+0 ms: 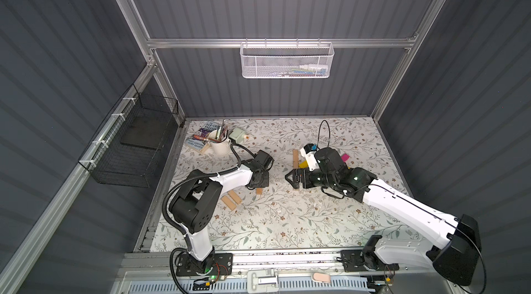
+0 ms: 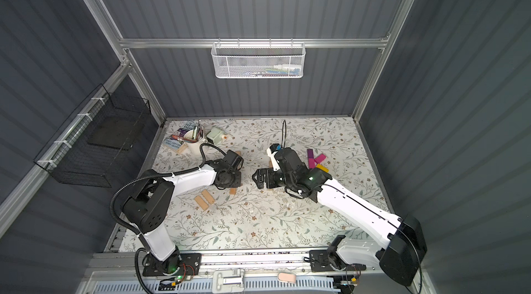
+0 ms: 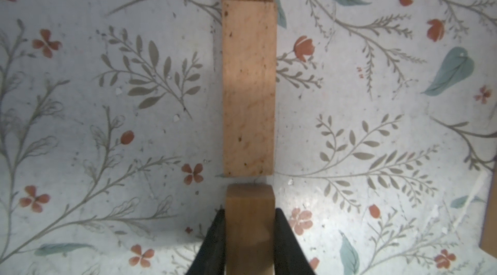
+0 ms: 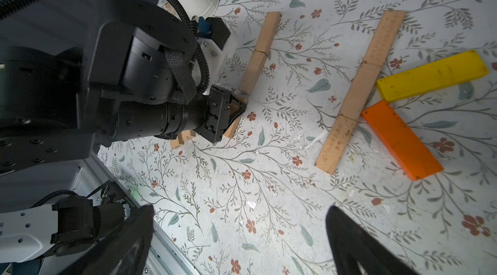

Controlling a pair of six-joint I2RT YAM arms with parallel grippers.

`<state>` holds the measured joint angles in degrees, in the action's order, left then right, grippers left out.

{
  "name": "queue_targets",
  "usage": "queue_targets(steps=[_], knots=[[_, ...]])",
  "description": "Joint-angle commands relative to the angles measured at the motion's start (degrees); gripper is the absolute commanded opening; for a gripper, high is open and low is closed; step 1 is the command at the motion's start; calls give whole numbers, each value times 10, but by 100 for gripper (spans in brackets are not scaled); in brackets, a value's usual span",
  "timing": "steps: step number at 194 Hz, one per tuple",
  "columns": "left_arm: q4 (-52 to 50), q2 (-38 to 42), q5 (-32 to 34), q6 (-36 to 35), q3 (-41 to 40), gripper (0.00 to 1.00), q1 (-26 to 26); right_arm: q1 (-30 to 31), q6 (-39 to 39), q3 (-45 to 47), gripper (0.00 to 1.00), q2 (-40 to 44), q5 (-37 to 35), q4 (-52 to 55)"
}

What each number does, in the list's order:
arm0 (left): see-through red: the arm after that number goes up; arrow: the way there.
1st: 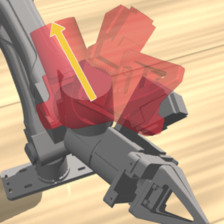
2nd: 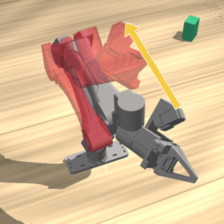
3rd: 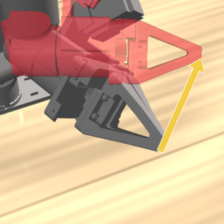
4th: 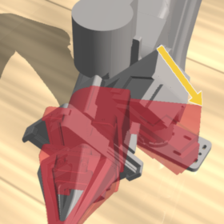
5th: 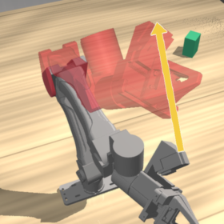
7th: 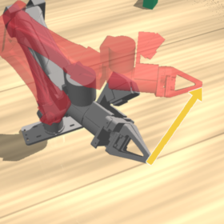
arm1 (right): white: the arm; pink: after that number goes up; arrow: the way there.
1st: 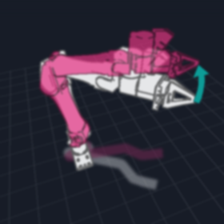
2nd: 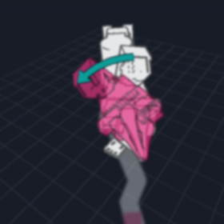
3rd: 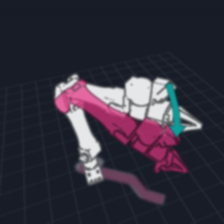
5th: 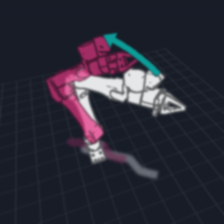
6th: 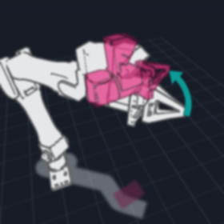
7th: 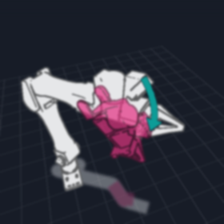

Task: Assemble the letter k with building blocks
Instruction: Assemble the building block at the center of the board.

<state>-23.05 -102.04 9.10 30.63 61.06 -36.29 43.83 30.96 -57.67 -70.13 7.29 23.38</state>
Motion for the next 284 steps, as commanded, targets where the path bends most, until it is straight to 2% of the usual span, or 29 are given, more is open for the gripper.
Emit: queue_targets(steps=[1, 59, 133, 165, 284], knots=[[-6, -12, -8, -6, 19, 27, 5, 1, -8, -13, 99, -8, -6, -1], [-7, -23, -9, -9, 25, 31, 9, 1, -14, -22, 99, -17, -5, 1], [-7, -29, -15, -16, 33, 32, 15, 2, -16, -30, 99, -27, -2, 5], [-6, -30, -17, -17, 33, 41, 16, 1, -17, -34, 99, -30, -2, 3], [0, -22, -31, -14, 32, 40, 16, 1, -15, -31, 99, -27, 1, 2]])
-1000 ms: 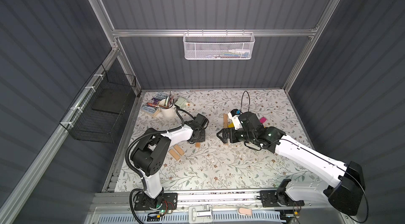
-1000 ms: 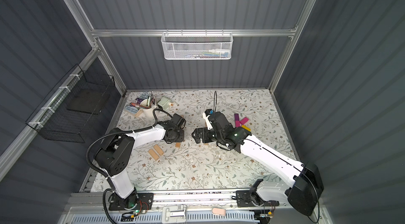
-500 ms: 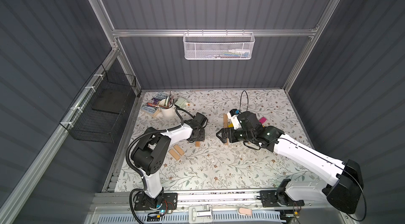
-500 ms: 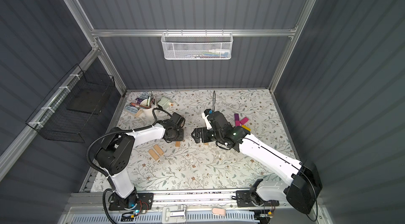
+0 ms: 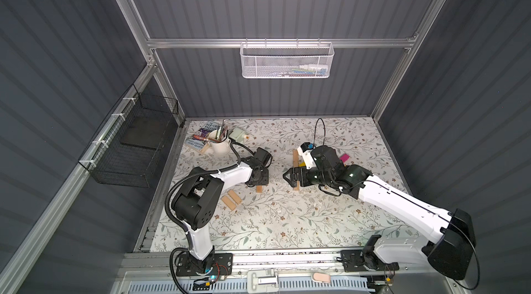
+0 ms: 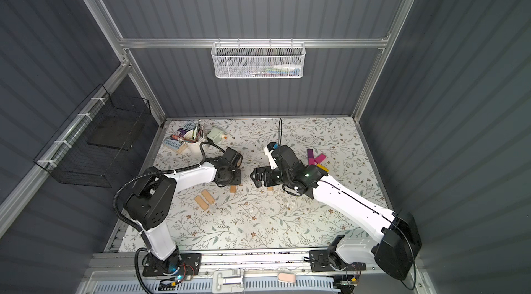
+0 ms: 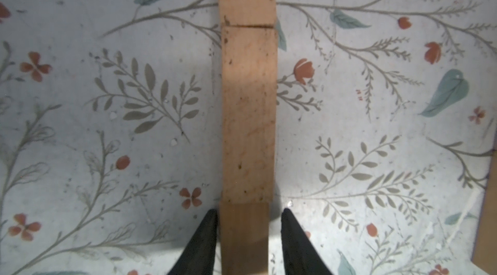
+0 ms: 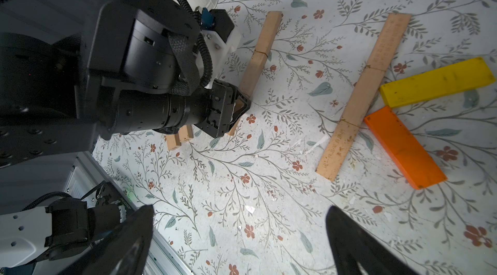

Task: Assemble the letter k with building blocks
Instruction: Assemble the building block at the center of the board.

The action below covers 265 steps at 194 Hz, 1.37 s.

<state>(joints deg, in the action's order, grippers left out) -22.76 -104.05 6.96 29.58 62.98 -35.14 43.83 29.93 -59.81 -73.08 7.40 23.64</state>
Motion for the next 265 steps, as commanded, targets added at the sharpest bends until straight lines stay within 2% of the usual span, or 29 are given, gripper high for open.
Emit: queue_targets(steps=[1, 151, 184, 222, 265], knots=[[-3, -2, -9, -3, 13, 40, 5, 1, -4, -9, 99, 2, 0, 0], [-1, -4, -13, -5, 13, 40, 4, 1, -4, -11, 99, -6, 4, 0], [-10, 8, 2, -3, 15, 50, 4, 1, -5, -11, 99, -4, 3, 1], [-23, 96, 52, 18, -15, 55, 4, 1, -4, -8, 99, 1, 0, -2], [-108, 226, 126, 71, -64, 56, 15, 1, -6, 2, 99, 16, -8, -10]])
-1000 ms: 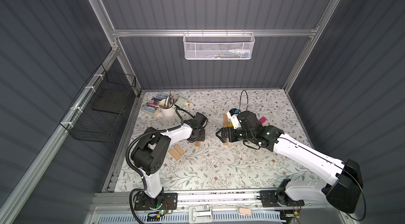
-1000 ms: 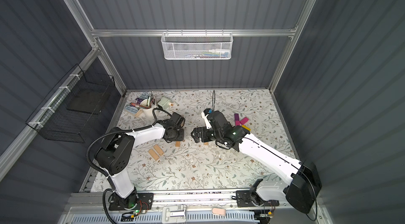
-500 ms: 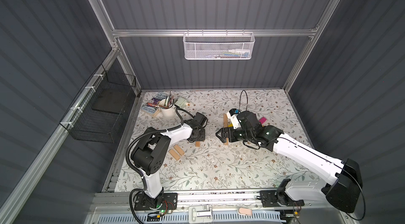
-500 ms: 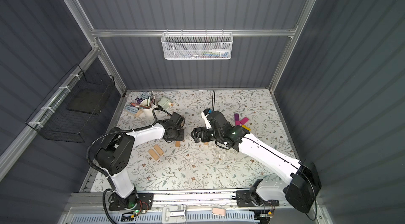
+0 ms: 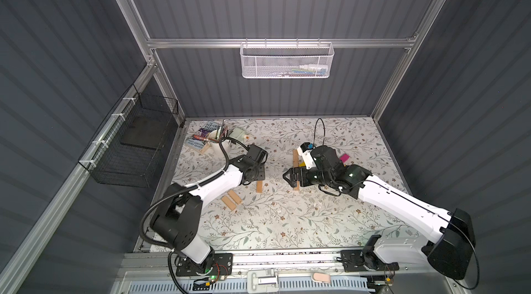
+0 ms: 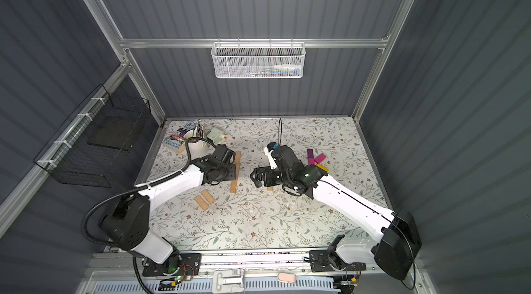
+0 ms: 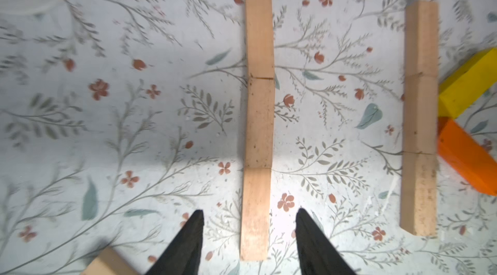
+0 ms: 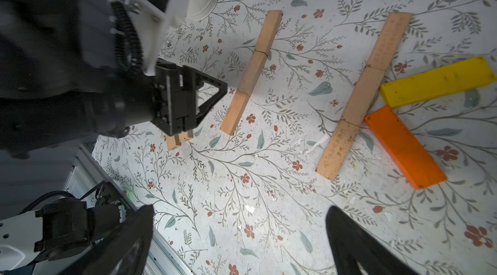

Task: Assemble the letter k with building blocks
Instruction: Assemble the building block at the center of the board, then pick up the building block from the center of the board.

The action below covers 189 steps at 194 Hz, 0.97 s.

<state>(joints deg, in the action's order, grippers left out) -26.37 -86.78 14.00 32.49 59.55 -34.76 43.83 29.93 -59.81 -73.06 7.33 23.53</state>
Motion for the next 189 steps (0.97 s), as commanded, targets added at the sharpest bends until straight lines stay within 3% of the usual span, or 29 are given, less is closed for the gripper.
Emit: queue_targets(steps=[1, 49, 145, 189], knots=[[-74, 56, 56, 44, -31, 56, 12, 2, -7, 1, 99, 16, -7, -9], [-114, 148, 47, 90, -108, 60, 44, 1, -3, 9, 99, 14, 2, -31], [-47, 57, -9, 105, -152, 61, 69, 1, 0, 15, 99, 26, 4, -19], [-22, 40, -20, 107, -167, 56, 75, 1, -1, 10, 99, 25, 4, -18]])
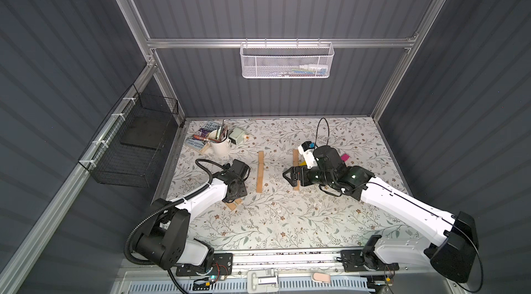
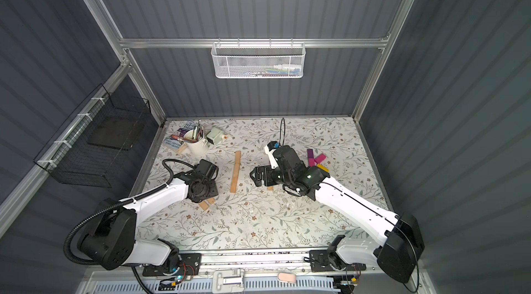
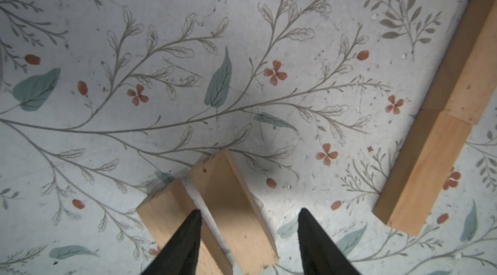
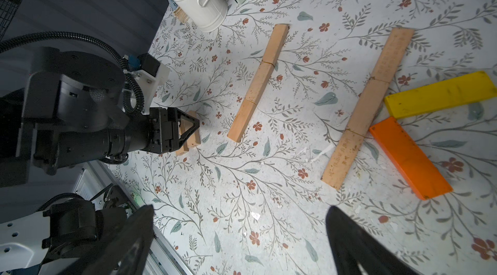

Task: Assemble the letter k with building blocks
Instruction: Pick up the building block from the center of the board.

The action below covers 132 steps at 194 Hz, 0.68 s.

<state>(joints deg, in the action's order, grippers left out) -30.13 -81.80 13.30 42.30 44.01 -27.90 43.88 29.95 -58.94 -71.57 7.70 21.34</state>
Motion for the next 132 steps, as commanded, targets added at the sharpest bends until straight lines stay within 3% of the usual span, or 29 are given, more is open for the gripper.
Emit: queue_targets(steps=[1, 47, 72, 111, 132], knots=[[16, -11, -13, 9, -12, 56, 7, 1, -2, 1, 99, 10, 1, 4], [28, -26, -21, 7, -16, 54, 9, 1, 0, 0, 99, 10, 2, 5], [36, -29, -26, 9, -22, 44, 10, 1, 0, -1, 99, 9, 2, 5], [39, -30, -29, 7, -26, 38, 11, 1, 2, 0, 99, 8, 3, 5], [40, -28, -31, 1, -27, 27, 11, 1, 4, 1, 99, 8, 4, 5]])
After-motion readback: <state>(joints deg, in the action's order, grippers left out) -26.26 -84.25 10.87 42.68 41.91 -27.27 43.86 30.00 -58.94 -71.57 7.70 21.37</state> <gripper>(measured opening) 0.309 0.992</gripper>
